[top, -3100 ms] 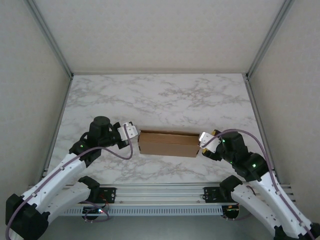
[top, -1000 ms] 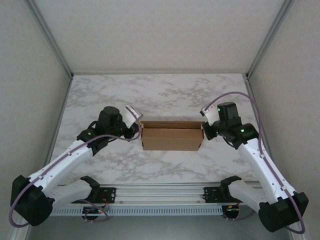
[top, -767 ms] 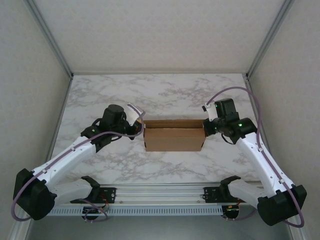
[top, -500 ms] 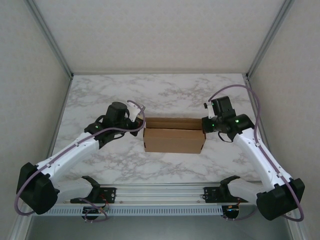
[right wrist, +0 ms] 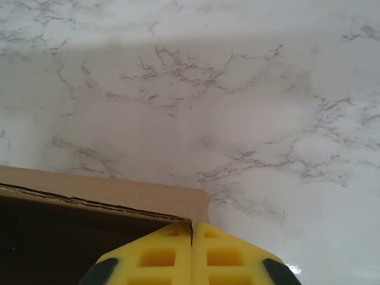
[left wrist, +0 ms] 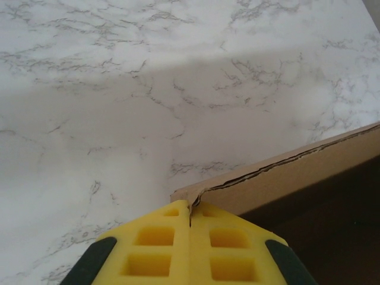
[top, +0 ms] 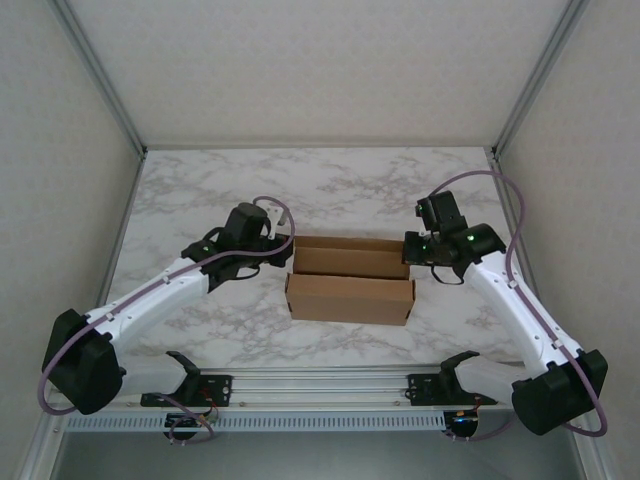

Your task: Fold the paper box

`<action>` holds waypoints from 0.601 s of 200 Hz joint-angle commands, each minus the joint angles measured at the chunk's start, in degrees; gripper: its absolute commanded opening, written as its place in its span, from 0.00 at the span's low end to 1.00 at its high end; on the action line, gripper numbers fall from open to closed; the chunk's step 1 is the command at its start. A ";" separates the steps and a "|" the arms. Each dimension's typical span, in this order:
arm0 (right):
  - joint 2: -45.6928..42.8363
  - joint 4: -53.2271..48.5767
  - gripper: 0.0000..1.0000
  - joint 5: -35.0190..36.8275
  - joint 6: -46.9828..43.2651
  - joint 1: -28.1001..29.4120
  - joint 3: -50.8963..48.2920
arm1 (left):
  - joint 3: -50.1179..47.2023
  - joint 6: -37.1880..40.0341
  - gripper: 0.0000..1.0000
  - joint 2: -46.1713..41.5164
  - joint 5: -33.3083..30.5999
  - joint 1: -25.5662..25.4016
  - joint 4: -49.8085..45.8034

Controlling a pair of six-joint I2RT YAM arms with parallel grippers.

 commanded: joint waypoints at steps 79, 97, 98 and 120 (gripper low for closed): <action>-2.63 2.89 0.24 -0.68 -3.35 1.88 -0.20 | -3.27 -1.07 0.00 -4.23 -4.95 -4.07 6.45; -3.04 2.08 0.44 1.48 -4.89 1.86 0.78 | -3.22 0.94 0.00 -4.58 -5.68 -4.87 6.19; -3.14 2.04 0.44 1.61 -5.05 1.84 0.91 | -3.26 1.08 0.00 -4.60 -5.69 -4.94 6.11; -5.32 0.84 0.49 3.94 -7.87 1.84 3.52 | -3.47 2.69 0.00 -4.83 -6.13 -5.37 5.65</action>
